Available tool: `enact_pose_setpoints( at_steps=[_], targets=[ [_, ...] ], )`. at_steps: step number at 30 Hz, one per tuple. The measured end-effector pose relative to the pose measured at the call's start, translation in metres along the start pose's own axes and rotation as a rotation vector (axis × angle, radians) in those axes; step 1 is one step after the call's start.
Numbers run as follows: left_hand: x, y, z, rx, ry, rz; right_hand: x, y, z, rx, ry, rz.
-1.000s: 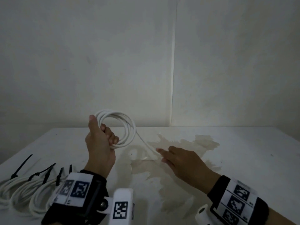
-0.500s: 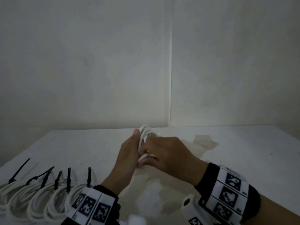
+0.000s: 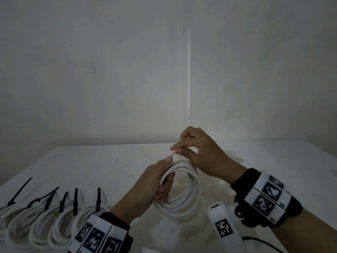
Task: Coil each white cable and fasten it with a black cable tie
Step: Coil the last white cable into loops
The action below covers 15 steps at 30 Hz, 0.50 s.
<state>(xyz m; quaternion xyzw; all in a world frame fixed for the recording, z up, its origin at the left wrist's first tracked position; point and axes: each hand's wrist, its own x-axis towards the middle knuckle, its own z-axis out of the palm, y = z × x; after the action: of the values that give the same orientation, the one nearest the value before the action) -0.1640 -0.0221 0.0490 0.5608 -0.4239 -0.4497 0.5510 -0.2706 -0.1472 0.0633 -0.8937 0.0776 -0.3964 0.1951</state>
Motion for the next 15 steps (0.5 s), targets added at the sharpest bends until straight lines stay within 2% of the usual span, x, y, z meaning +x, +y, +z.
enact_pose_setpoints(
  at_steps=[3,7,9,13,15],
  targets=[
    [0.0,0.0,-0.001,-0.07,0.019,-0.024,-0.002,-0.001,-0.002,0.098,-0.045,0.145],
    [0.0,0.004,-0.003,-0.076,0.052,0.02,-0.008,-0.005,-0.004,0.295,-0.13,0.281],
    [0.0,0.007,-0.006,-0.11,0.07,0.029,-0.013,-0.009,-0.005,0.347,-0.163,0.272],
    [0.002,0.011,-0.006,-0.116,0.105,0.042,-0.014,-0.015,-0.004,0.222,-0.226,0.257],
    [0.003,0.011,-0.004,-0.121,0.131,0.055,-0.014,-0.017,-0.003,0.326,-0.207,0.303]
  ],
)
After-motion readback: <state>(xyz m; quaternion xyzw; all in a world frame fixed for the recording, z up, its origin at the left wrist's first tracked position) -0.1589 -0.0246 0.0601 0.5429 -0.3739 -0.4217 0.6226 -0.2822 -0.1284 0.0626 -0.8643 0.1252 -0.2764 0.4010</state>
